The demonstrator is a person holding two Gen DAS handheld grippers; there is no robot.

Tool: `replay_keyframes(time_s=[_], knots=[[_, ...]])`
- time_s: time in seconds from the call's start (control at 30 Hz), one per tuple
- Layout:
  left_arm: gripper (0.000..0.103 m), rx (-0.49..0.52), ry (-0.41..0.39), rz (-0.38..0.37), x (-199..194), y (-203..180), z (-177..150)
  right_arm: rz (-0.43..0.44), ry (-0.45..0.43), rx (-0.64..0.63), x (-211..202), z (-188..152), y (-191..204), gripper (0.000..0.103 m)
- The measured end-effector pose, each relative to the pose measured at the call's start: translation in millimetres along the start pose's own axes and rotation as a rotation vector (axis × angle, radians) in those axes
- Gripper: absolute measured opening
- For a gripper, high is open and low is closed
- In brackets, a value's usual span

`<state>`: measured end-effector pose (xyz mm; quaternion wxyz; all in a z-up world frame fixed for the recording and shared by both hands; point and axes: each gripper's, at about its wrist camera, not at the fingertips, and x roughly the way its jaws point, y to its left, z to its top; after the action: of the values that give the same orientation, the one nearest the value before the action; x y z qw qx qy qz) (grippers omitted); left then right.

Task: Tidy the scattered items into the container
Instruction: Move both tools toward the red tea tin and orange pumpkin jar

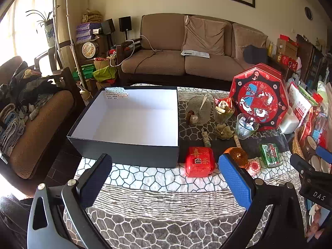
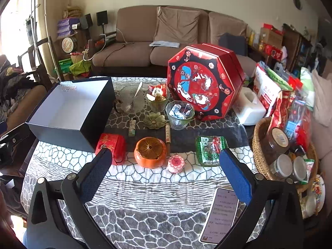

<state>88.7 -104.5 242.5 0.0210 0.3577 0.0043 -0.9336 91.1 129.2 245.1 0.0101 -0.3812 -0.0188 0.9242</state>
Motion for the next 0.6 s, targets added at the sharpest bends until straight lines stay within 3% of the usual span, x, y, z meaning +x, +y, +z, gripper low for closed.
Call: replay_keyframes(time_s=[0.3, 0.6], knots=[[0.103, -0.011, -0.004, 0.005, -9, 21, -1, 0.010, 0.000, 0.002, -7, 1, 10, 0.103], [0.103, -0.004, 0.014, -0.046, -12, 14, -9, 0.046, -0.002, 0.086, -11, -6, -31, 0.103]])
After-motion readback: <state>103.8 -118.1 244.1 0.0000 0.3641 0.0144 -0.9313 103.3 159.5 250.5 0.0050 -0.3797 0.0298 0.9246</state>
